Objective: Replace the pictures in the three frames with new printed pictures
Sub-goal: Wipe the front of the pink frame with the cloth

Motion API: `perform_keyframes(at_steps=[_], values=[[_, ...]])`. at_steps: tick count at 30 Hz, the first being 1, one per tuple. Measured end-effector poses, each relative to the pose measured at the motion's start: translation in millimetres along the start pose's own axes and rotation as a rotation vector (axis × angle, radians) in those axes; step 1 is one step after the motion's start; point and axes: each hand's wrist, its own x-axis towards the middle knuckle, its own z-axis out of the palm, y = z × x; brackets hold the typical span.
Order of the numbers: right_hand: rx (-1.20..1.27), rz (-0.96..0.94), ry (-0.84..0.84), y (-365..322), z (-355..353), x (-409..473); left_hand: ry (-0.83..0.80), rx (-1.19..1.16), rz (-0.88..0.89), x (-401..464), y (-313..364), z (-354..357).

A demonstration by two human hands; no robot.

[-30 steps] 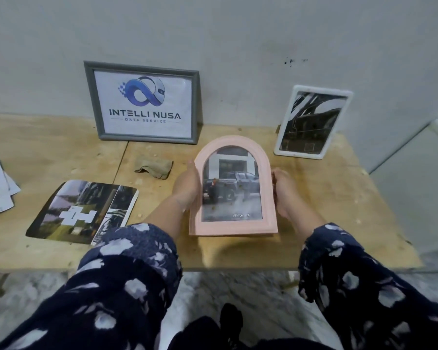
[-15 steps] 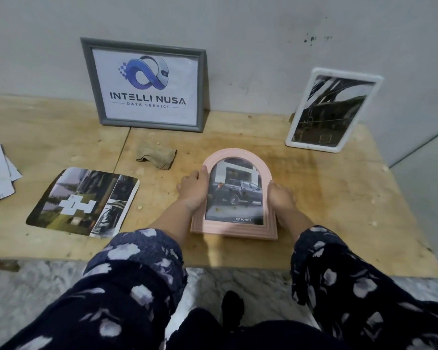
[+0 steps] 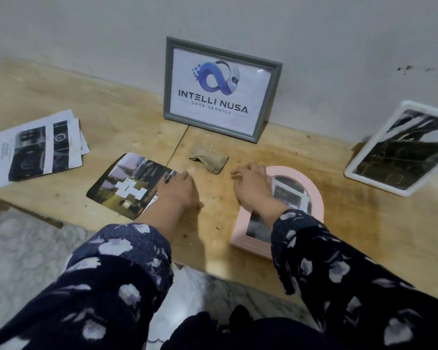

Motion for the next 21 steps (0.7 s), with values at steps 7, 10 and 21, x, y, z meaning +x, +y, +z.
perform_keyframes(at_steps=[7, 10, 21], values=[[-0.013, -0.304, 0.014, -52, 26, 51, -0.035, 0.124, -0.013, 8, 0, 2], [-0.067, -0.316, -0.072, -57, 37, 66, -0.040, 0.125, -0.018, 12, -2, 4], [0.267, -0.177, 0.126, -37, 26, 59, -0.045, 0.086, -0.035, 15, -2, 8]])
